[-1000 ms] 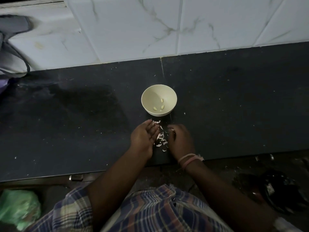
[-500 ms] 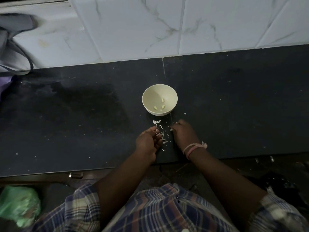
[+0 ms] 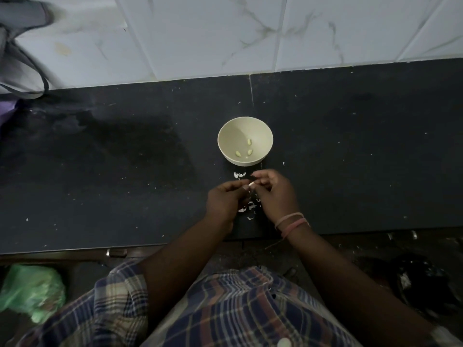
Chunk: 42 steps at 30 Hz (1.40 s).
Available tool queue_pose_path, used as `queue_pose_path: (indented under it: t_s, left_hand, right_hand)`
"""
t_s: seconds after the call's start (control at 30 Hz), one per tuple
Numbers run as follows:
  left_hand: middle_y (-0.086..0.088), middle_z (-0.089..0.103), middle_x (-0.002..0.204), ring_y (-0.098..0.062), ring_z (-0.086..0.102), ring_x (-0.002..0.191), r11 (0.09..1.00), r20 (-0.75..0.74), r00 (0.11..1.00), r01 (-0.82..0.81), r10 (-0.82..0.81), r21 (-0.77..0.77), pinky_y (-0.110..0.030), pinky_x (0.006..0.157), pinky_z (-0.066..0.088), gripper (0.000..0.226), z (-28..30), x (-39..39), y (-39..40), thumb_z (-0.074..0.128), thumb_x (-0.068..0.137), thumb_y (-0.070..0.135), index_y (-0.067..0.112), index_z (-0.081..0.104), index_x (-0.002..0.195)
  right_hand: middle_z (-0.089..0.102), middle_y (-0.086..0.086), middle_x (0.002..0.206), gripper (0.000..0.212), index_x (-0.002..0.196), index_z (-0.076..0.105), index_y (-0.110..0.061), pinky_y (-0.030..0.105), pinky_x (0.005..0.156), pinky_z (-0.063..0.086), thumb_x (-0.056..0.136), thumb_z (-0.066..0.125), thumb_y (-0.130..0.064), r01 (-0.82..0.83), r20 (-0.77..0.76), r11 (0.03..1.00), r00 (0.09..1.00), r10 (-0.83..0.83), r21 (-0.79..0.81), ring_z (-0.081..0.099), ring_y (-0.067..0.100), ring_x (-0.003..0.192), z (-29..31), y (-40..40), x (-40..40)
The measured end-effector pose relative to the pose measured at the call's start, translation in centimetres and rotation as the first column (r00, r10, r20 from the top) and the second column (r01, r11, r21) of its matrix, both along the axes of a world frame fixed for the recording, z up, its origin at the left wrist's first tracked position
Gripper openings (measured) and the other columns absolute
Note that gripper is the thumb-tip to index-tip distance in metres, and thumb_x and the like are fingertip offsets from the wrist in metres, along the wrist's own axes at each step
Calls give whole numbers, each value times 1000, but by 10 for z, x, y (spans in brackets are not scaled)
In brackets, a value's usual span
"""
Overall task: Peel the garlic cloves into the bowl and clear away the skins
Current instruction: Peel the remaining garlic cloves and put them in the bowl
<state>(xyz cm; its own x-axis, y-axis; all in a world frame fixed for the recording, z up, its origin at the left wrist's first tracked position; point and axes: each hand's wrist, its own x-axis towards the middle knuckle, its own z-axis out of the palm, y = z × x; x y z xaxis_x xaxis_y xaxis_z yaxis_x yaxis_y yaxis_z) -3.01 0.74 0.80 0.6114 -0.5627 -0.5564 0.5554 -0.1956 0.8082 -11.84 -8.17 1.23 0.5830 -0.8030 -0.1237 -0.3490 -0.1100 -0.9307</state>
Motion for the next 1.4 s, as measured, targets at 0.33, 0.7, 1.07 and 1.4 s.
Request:
queue_pose_path:
  t_s: [0.33,0.7,1.07,1.4]
  left_hand:
    - [-11,76,84,-16,72,70,983,179,982,86,-56,-164,-25,65,56,11,19,1,4,64,95,2,3,73,100]
    - [-11,73,80,-16,69,71,975,161,985,88,-55,-203,-27,68,56,12,19,2,8,62,97,7,-2,69,101]
    - [-26,73,100,-23,68,84,969,278,954,164,-109,-183,-35,81,57,17,22,11,13,66,95,5,-6,71,108]
    - [-14,78,97,-22,69,85,959,359,909,264,-213,-100,-47,90,57,17,29,20,14,73,91,13,6,78,105]
  right_hand:
    - [75,7,92,17,97,71,-13,46,84,60,84,72,-2,87,187,977,974,-125,195,72,25,90,7,-5,-2]
    - [66,11,92,32,112,65,-14,25,74,55,85,67,3,-35,269,997,963,14,72,61,8,82,31,2,-1]
    - [57,2,86,37,120,58,-13,16,74,48,89,59,7,-141,196,989,970,145,-37,55,3,77,29,-4,3]
    - [59,6,86,30,106,58,-12,22,77,51,86,54,11,-121,160,984,977,142,-135,57,9,79,27,-4,6]
